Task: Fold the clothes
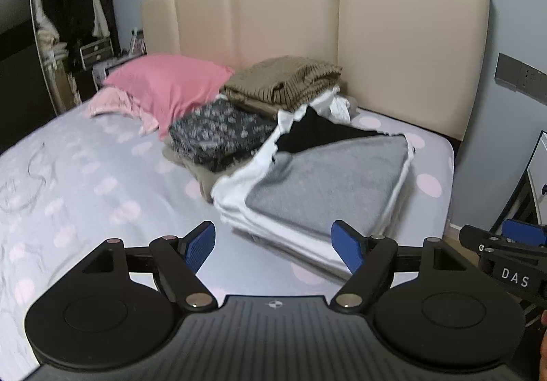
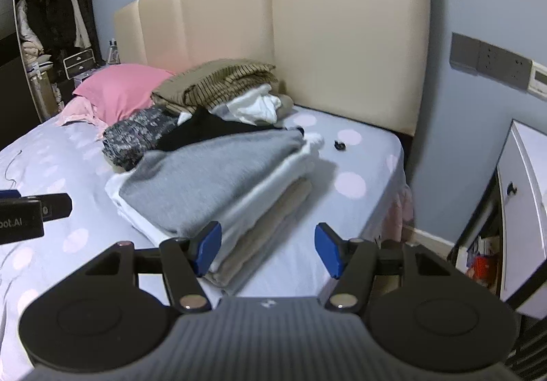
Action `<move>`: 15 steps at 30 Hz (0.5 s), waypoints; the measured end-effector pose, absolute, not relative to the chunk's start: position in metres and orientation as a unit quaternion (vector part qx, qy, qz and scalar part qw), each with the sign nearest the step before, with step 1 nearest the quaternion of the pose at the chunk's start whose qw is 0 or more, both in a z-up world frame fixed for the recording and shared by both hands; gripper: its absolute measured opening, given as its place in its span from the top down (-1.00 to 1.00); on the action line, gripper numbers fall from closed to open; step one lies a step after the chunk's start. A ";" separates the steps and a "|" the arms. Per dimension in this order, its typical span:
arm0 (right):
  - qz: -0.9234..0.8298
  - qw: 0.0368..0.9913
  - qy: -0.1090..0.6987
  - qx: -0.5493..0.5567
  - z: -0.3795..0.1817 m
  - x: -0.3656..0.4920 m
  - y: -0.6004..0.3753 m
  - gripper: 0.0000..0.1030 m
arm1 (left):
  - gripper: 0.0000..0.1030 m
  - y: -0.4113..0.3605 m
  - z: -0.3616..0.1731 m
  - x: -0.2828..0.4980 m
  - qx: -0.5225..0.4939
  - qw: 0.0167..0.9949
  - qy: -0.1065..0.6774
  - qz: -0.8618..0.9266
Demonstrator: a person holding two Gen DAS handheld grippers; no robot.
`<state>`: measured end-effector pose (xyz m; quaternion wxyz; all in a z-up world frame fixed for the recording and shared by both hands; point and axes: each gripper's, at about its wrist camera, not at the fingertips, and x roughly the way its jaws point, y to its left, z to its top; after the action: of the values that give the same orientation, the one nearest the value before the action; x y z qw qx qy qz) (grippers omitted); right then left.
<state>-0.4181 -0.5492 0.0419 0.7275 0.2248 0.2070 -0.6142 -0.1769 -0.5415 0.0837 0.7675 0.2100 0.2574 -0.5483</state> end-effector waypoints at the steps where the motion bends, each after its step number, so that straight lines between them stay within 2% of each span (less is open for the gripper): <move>1: -0.615 0.726 0.207 0.225 0.039 -0.418 -0.549 -0.23 | -0.44 -0.539 0.079 -0.177 0.208 0.767 0.263 -0.547; 6: -0.609 0.732 0.200 0.231 0.032 -0.420 -0.547 -0.31 | -0.44 -0.532 0.062 -0.177 0.199 0.763 0.291 -0.542; 15: -0.608 0.732 0.208 0.226 0.026 -0.419 -0.549 -0.31 | -0.44 -0.532 0.056 -0.183 0.204 0.761 0.297 -0.539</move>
<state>-0.4192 -0.5486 0.0261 0.7319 0.2264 0.2084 -0.6080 -0.1830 -0.5319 0.0557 0.7613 0.2040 0.2969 -0.5391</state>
